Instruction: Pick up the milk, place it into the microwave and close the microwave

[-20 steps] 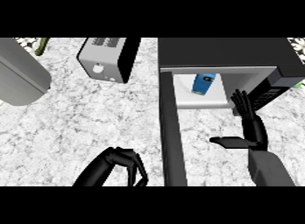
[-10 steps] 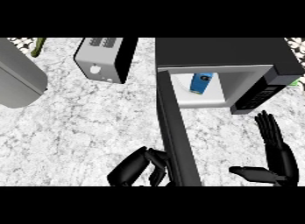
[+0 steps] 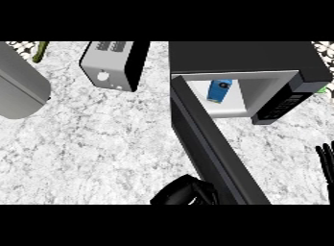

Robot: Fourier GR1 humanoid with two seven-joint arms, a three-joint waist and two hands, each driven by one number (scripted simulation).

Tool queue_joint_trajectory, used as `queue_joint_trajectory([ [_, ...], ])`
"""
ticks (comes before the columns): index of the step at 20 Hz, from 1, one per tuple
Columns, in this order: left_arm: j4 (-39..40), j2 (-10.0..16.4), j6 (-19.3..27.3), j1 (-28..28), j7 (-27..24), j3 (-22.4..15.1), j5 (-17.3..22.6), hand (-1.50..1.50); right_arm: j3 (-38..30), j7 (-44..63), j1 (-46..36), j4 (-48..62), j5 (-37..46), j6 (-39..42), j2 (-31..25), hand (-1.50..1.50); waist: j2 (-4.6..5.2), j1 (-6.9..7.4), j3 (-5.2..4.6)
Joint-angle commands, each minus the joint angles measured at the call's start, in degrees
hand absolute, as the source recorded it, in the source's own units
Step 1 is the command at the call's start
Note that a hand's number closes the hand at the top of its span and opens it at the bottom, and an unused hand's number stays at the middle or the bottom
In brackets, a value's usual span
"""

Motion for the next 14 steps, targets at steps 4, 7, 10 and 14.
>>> queue_joint_trajectory([
  [4,5.4,-0.2,16.8,-9.5,1.7,-14.1,11.8,1.50,-1.9,5.6,4.6,-9.3,-7.6,6.3,-3.1,-1.50,0.37,-1.38,-0.02],
  [7,5.6,-0.2,23.6,-11.2,1.9,-14.2,15.2,1.50,-0.9,4.9,4.2,-10.7,-8.6,7.8,-3.1,-1.50,0.64,-3.37,-0.08],
  [10,4.1,-0.2,28.1,-13.5,-0.5,-15.0,19.3,1.50,-3.4,7.4,1.5,-10.8,-11.6,9.0,-5.9,-1.50,0.84,-3.12,-0.09],
  [14,5.0,-0.2,31.5,-17.1,-1.8,-13.3,23.3,1.50,-1.7,9.3,2.9,-15.2,-13.8,11.1,-6.4,-1.50,1.08,-5.37,-0.23],
])
